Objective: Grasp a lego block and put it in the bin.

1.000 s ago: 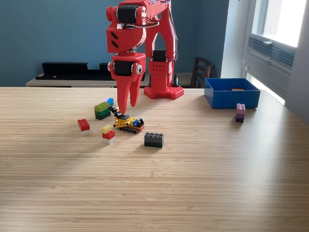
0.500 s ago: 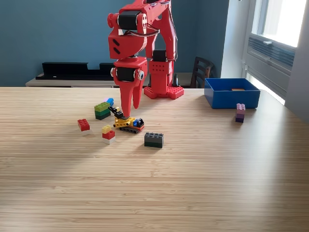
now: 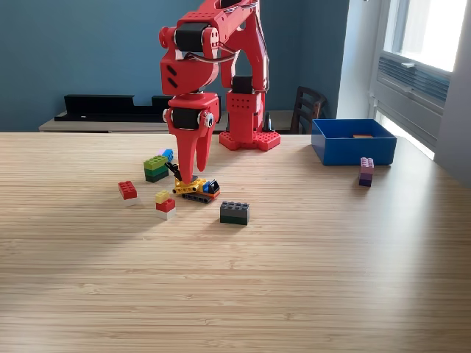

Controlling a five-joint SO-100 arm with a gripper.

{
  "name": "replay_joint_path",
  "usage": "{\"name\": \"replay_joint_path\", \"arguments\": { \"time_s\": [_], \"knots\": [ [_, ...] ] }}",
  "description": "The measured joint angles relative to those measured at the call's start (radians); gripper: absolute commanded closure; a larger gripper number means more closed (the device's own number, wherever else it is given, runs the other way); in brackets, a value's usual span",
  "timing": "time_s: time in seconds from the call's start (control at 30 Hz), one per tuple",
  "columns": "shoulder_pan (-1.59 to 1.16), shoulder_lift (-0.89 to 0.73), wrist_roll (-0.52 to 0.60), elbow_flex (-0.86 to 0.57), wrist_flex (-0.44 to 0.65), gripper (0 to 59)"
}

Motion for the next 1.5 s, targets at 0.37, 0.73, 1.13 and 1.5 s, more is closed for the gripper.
{"name": "replay_joint_path", "arguments": {
  "time_s": [0.37,0.73,1.13,1.5],
  "knots": [
    [0.0,-0.17,-0.003,-0.043,-0.003,38.1],
    [0.0,-0.186,-0.003,-0.075,-0.014,58.5],
    [0.0,-0.196,-0.003,-0.181,0.106,58.5],
    [-0.109,-0.198,0.002,-0.502,0.393,58.5]
  ]
}}
